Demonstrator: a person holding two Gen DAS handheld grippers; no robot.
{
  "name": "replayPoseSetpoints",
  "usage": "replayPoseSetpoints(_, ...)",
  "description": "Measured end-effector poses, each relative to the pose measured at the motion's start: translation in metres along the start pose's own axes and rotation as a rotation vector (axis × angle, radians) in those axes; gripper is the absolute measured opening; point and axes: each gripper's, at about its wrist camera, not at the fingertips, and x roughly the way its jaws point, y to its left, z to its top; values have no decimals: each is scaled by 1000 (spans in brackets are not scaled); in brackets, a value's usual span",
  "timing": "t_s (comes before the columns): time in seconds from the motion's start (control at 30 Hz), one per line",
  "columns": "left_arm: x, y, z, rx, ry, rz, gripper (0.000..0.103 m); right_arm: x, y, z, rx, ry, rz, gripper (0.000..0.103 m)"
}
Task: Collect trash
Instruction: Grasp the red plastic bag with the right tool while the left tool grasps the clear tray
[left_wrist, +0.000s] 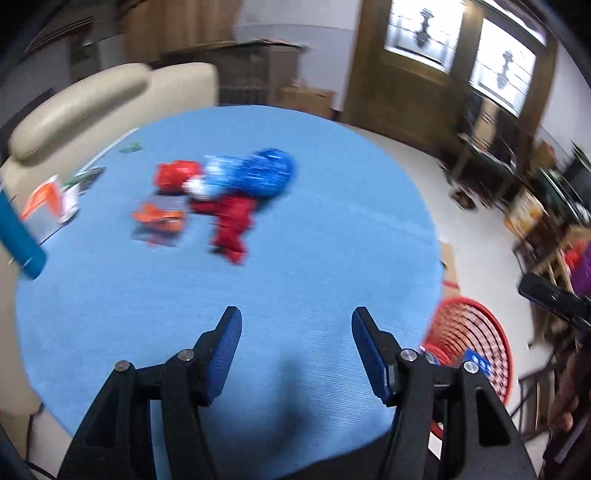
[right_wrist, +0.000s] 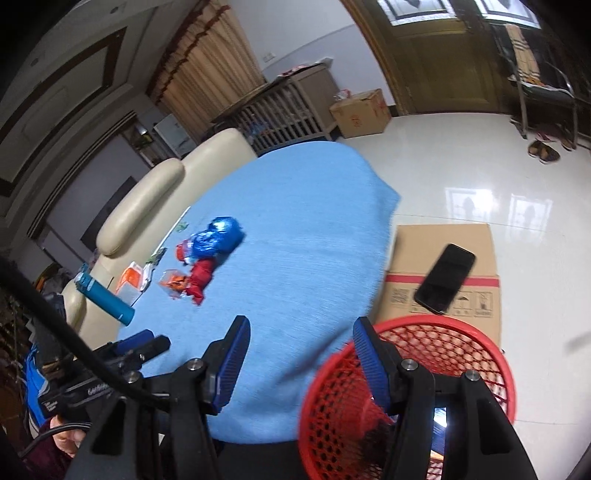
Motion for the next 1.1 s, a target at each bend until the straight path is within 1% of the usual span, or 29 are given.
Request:
replayPoseSetpoints(0.13, -1, 38, -6, -57, -24, 60, 63, 12, 23, 6, -41, 12, 27, 62)
replayPoseSetpoints(0.4, 0, 101, -17, -140, -31, 180, 63, 44, 68, 15, -114, 57, 67, 62)
replayPoseSetpoints(0.63, 2, 152, -21, -211, -28, 261, 63, 88, 105, 24, -148, 122, 98, 62)
replayPoseSetpoints(0.8, 10, 183, -22, -269, -10, 277, 63, 131, 127, 30, -148, 194, 125, 62)
replayPoseSetpoints(0.9, 19, 195, -18, -288, 10, 262, 63, 160, 136, 34, -133, 236, 128, 62)
replayPoseSetpoints(1.03, 31, 203, -3, -291, 22, 231, 63, 198, 145, 41, -85, 280, 142, 62)
replayPoseSetpoints(1.1, 36, 206, 6, -294, 23, 217, 63, 215, 151, 44, -85, 294, 136, 62)
